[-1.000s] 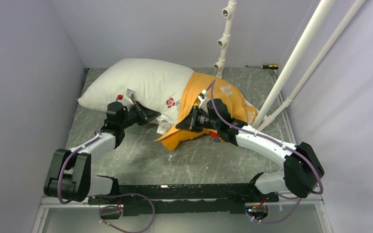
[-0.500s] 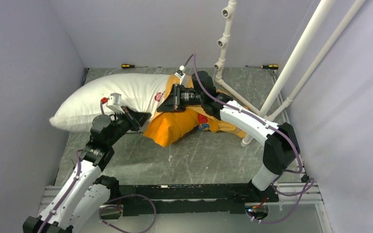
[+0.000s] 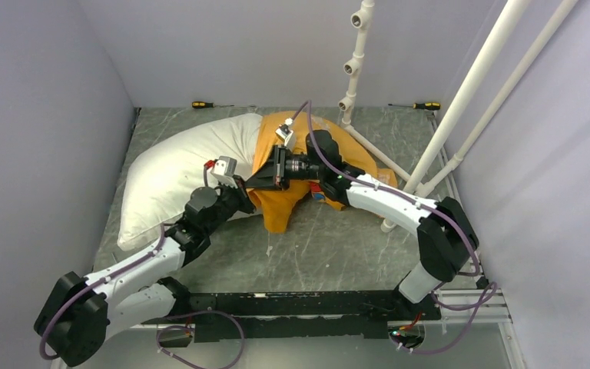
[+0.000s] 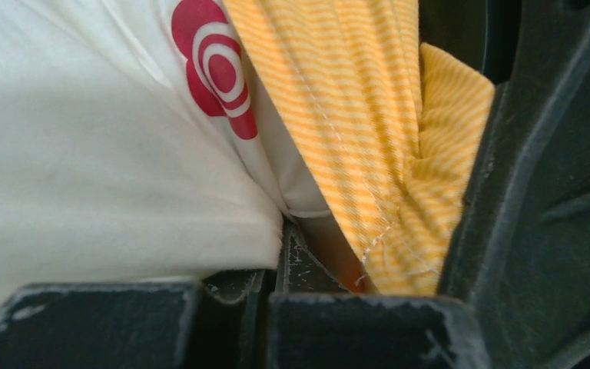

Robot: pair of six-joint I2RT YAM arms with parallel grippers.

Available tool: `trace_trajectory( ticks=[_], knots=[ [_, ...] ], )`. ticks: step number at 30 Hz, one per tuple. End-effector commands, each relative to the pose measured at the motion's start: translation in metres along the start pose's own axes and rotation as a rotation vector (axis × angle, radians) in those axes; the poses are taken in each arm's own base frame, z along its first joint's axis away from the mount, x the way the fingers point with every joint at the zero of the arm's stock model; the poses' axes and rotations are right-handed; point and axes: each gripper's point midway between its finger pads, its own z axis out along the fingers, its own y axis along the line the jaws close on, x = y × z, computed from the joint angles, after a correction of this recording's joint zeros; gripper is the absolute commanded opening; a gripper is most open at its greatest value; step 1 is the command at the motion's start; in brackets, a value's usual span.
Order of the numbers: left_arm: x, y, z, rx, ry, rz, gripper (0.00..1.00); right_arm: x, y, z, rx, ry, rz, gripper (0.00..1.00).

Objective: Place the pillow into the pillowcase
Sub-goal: Stuff the pillow into the pillowcase.

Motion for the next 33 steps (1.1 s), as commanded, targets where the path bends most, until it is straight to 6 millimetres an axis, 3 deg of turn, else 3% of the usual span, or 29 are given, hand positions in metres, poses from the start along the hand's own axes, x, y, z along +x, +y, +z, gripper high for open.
trace_trajectory(
  ticks=[1,4,6,8,9,11,12,15,18,25,29,33],
  knots=[
    [-0.076,-0.098,0.003,0.342,-0.250,0.116,0.00,0.068,0.131,-0.009,-0.369,0.124,-0.168,0.00],
    [-0.078,-0.113,0.003,0.412,-0.258,0.139,0.00,0.072,0.151,-0.022,-0.435,0.119,-0.222,0.00],
    [-0.076,-0.116,0.002,0.422,-0.270,0.167,0.00,0.069,0.145,-0.026,-0.402,0.103,-0.251,0.00],
    [-0.071,-0.114,0.001,0.408,-0.282,0.181,0.00,0.056,0.112,-0.023,-0.230,0.046,-0.249,0.00],
    [-0.068,-0.110,0.001,0.389,-0.282,0.183,0.00,0.046,0.085,-0.022,-0.087,0.004,-0.248,0.05],
    [-0.060,-0.098,0.003,0.345,-0.273,0.188,0.00,0.035,0.028,-0.032,0.183,-0.067,-0.249,0.28],
    [-0.055,-0.092,0.004,0.328,-0.269,0.194,0.00,0.032,0.010,-0.040,0.262,-0.102,-0.256,0.38],
    [-0.043,-0.076,0.005,0.274,-0.264,0.187,0.00,0.025,-0.017,-0.066,0.408,-0.209,-0.295,0.75],
    [-0.035,-0.064,0.008,0.223,-0.240,0.173,0.00,0.031,-0.032,-0.093,0.531,-0.260,-0.340,0.98],
    [-0.032,-0.059,0.018,0.184,-0.204,0.167,0.00,0.063,-0.054,-0.154,0.775,-0.335,-0.380,0.99],
    [-0.032,-0.061,0.022,0.187,-0.198,0.167,0.00,0.091,-0.097,-0.186,0.959,-0.319,-0.309,0.99],
    [-0.034,-0.063,0.022,0.195,-0.194,0.168,0.00,0.104,-0.142,-0.188,1.046,-0.320,-0.265,1.00]
  ],
)
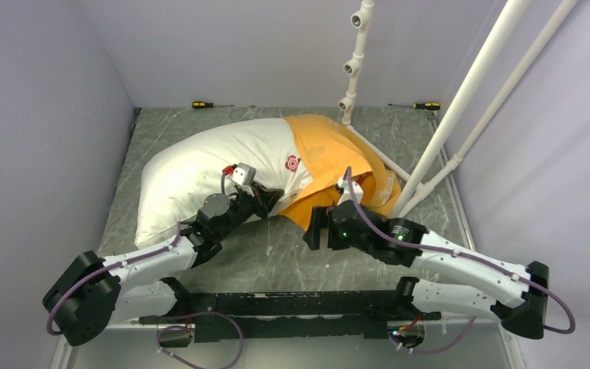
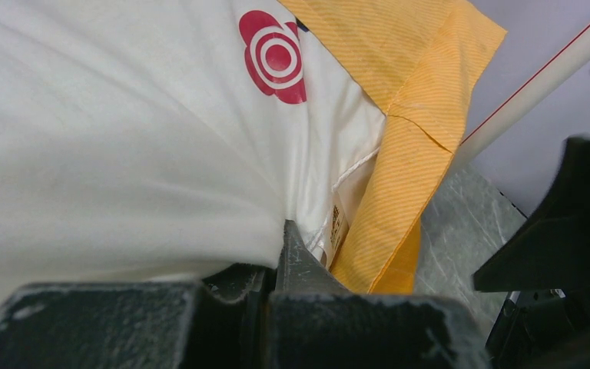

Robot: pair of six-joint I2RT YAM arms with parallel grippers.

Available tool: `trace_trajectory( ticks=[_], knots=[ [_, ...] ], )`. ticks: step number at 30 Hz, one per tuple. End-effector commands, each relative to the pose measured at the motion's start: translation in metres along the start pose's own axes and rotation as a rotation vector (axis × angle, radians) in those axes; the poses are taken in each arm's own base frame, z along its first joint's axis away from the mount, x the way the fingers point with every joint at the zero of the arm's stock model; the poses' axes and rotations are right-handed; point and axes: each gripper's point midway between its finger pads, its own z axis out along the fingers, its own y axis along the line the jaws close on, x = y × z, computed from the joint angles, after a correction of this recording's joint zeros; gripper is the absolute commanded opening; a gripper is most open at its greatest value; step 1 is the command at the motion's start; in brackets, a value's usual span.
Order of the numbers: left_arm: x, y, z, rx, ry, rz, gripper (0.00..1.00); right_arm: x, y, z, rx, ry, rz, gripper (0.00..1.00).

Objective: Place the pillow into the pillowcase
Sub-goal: Stuff the pillow into the pillowcase.

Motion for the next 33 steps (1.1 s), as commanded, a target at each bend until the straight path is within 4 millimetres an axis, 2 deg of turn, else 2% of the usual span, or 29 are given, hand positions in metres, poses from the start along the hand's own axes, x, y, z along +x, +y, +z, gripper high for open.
trace_trajectory(
  ticks=[1,5,8,10,12,13,14,15,16,17,18,19,22,25,29,30,32,33],
  knots=[
    [-0.049,-0.023,0.009,0.070,-0.137,0.019,0.00,0.030,-0.053,0.028,0.222,0.007,0.030,1.00],
    [-0.051,-0.025,0.006,0.074,-0.131,0.020,0.00,0.025,-0.059,0.061,0.265,-0.081,0.065,0.98],
    [-0.055,-0.027,0.001,0.075,-0.129,0.026,0.00,0.010,-0.051,0.080,0.249,-0.162,0.062,0.92],
    [-0.055,-0.025,-0.002,0.064,-0.121,0.028,0.00,-0.002,-0.045,0.088,0.240,-0.211,0.055,0.89],
    [-0.057,-0.025,-0.006,0.059,-0.125,0.033,0.00,-0.015,-0.043,0.090,0.247,-0.261,0.061,0.82],
    [-0.057,-0.024,-0.007,0.054,-0.124,0.034,0.00,-0.020,-0.042,0.091,0.243,-0.281,0.063,0.75],
    [-0.058,-0.024,-0.008,0.050,-0.126,0.033,0.00,-0.025,-0.040,0.092,0.232,-0.297,0.064,0.52],
    [-0.059,-0.023,-0.009,0.046,-0.128,0.032,0.00,-0.029,-0.040,0.091,0.231,-0.308,0.069,0.23],
    [-0.059,-0.023,-0.010,0.046,-0.127,0.032,0.00,-0.035,-0.037,0.089,0.229,-0.313,0.081,0.04],
    [-0.059,-0.024,-0.011,0.047,-0.128,0.031,0.00,-0.035,-0.036,0.086,0.236,-0.297,0.073,0.00],
    [-0.061,-0.025,-0.011,0.048,-0.131,0.033,0.00,-0.039,-0.029,0.082,0.211,-0.290,0.062,0.00],
    [-0.062,-0.024,-0.010,0.046,-0.131,0.036,0.00,-0.041,-0.015,0.078,0.148,-0.270,0.046,0.00],
    [-0.065,-0.031,-0.004,0.077,-0.132,0.043,0.00,-0.049,0.042,0.056,-0.147,-0.244,0.039,0.00],
    [-0.070,-0.046,0.005,0.153,-0.131,0.053,0.00,-0.059,0.106,0.025,-0.462,-0.215,0.055,0.00],
    [-0.078,-0.061,0.020,0.217,-0.117,0.071,0.00,-0.059,0.192,-0.012,-0.842,-0.102,-0.031,0.00],
    [-0.080,-0.063,0.023,0.222,-0.115,0.077,0.00,-0.064,0.215,-0.028,-0.932,-0.091,-0.068,0.00],
    [-0.084,-0.064,0.028,0.226,-0.120,0.085,0.00,-0.062,0.248,-0.053,-1.067,-0.066,-0.154,0.00],
    [-0.085,-0.066,0.029,0.233,-0.125,0.088,0.00,-0.062,0.258,-0.061,-1.105,-0.063,-0.187,0.00]
  ],
)
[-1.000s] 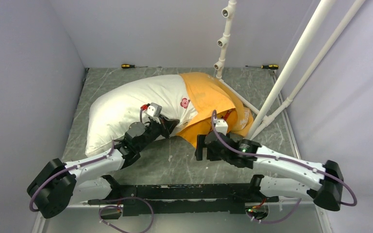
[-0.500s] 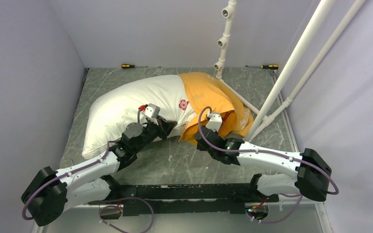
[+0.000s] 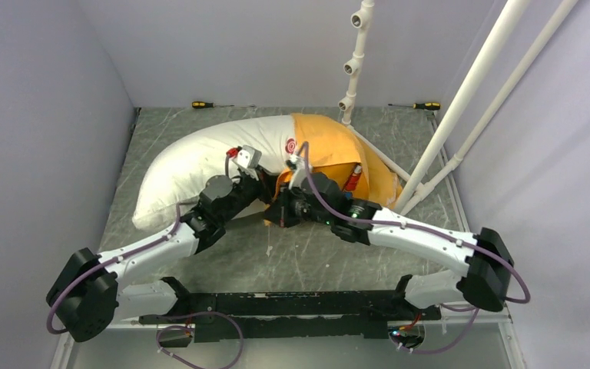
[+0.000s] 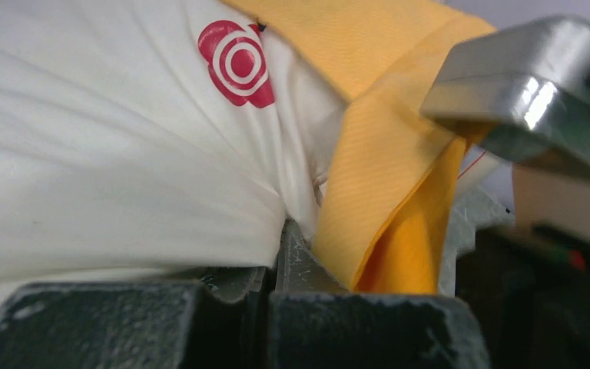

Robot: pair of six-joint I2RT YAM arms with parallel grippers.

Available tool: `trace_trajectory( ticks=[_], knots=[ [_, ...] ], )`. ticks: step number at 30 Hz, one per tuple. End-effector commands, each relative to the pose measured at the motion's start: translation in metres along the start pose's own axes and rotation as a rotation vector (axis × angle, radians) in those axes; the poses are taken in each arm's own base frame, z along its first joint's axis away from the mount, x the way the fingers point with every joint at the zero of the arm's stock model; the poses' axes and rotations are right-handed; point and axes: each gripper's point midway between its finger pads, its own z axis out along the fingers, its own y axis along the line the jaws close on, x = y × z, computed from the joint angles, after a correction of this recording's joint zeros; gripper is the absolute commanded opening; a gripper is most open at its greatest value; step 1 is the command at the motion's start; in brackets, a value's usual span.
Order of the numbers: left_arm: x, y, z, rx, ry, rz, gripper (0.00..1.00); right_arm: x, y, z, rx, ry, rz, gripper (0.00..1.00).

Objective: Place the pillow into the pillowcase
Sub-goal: Stuff the pillow into the pillowcase.

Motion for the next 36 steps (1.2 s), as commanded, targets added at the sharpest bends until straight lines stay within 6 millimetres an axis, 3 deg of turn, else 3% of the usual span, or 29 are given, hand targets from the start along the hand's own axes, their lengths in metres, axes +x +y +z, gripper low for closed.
trace_trajectory(
  ticks=[1,6,8,11,17,19,21,24,26,28,32,36],
  knots=[
    [-0.053,-0.052,0.011,0.217,-0.138,0.049,0.00,-0.037,0.199,-0.067,-0.763,-0.007,-0.196,0.00],
    [-0.042,-0.050,0.012,0.231,-0.153,0.009,0.00,-0.054,0.227,-0.098,-0.912,-0.102,-0.238,0.00],
    [-0.038,-0.047,0.010,0.222,-0.165,-0.006,0.00,-0.055,0.225,-0.098,-0.904,-0.115,-0.239,0.00],
    [-0.028,-0.043,0.005,0.209,-0.141,-0.021,0.00,-0.042,0.209,-0.083,-0.845,-0.073,-0.222,0.00],
    [-0.011,-0.032,-0.006,0.177,-0.143,-0.026,0.00,-0.029,0.214,-0.107,-1.054,-0.090,-0.133,0.06],
    [-0.005,-0.031,-0.010,0.178,-0.118,-0.024,0.00,-0.030,0.215,-0.103,-1.040,-0.080,-0.124,0.09],
    [-0.004,-0.034,-0.015,0.195,-0.112,-0.027,0.00,-0.026,0.202,-0.082,-0.912,-0.035,-0.105,0.24],
    [0.003,-0.030,-0.026,0.170,-0.083,-0.015,0.00,-0.032,0.170,-0.061,-0.650,-0.049,-0.097,0.62],
    [0.009,-0.019,-0.033,0.114,-0.049,0.002,0.00,-0.042,0.150,-0.066,-0.497,-0.071,-0.099,0.84],
    [0.013,-0.010,-0.042,0.060,-0.025,0.016,0.00,-0.049,0.141,-0.081,-0.427,-0.086,-0.122,0.97],
    [0.023,-0.002,-0.056,0.028,0.011,0.046,0.00,-0.072,0.141,-0.121,-0.373,-0.139,-0.156,0.99],
    [0.033,0.000,-0.064,0.027,0.039,0.046,0.00,-0.111,0.102,-0.137,-0.084,-0.267,-0.136,0.97]
  ],
)
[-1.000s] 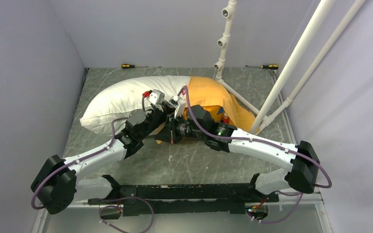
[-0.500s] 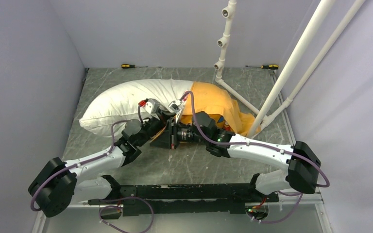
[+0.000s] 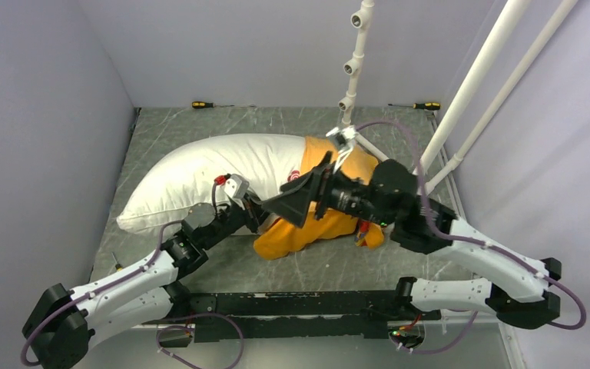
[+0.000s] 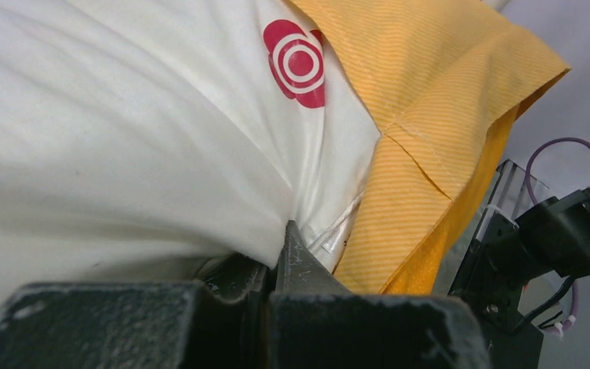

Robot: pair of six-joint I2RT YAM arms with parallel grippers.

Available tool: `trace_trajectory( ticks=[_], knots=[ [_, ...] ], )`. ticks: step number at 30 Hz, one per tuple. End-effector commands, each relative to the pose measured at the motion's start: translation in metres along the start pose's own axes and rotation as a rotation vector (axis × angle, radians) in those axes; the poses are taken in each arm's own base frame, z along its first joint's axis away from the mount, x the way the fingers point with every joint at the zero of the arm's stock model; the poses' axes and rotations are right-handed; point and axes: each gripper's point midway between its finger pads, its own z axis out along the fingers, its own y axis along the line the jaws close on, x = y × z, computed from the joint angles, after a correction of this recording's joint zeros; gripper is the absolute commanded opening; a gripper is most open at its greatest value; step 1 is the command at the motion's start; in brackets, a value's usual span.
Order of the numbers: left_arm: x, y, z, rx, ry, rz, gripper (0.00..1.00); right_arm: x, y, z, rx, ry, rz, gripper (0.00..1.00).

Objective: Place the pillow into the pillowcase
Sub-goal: Stuff the pillow into the pillowcase.

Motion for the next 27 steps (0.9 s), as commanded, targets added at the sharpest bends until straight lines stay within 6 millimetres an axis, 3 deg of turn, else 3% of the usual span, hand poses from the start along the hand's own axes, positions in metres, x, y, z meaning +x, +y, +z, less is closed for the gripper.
trace_trajectory(
  ticks=[1,3,6,10,16,19,21,27],
  knots=[
    [0.011,0.014,-0.009,-0.058,0.026,0.028,0.00,-0.028,-0.062,-0.027,0.416,-0.059,-0.076,0.95],
    [0.014,0.013,-0.010,-0.048,0.033,0.020,0.00,-0.034,-0.083,-0.031,0.567,-0.042,-0.111,0.88],
    [0.021,0.009,-0.009,-0.025,0.053,0.002,0.00,-0.027,-0.115,-0.020,0.749,0.047,-0.159,0.80],
    [0.035,0.006,-0.008,0.006,0.084,-0.020,0.00,-0.018,-0.152,-0.013,0.908,0.123,-0.175,0.72],
    [0.049,0.000,-0.010,0.026,0.115,-0.040,0.00,-0.013,-0.212,-0.021,1.082,0.167,-0.168,0.55],
    [0.052,-0.001,-0.012,0.024,0.121,-0.044,0.00,-0.012,-0.226,-0.025,1.140,0.192,-0.189,0.55],
    [0.053,-0.001,-0.014,0.018,0.121,-0.044,0.00,-0.010,-0.230,-0.026,1.159,0.199,-0.195,0.49],
    [0.053,0.000,-0.017,0.010,0.110,-0.046,0.00,0.009,-0.249,-0.024,1.136,0.234,-0.155,0.41]
  ],
)
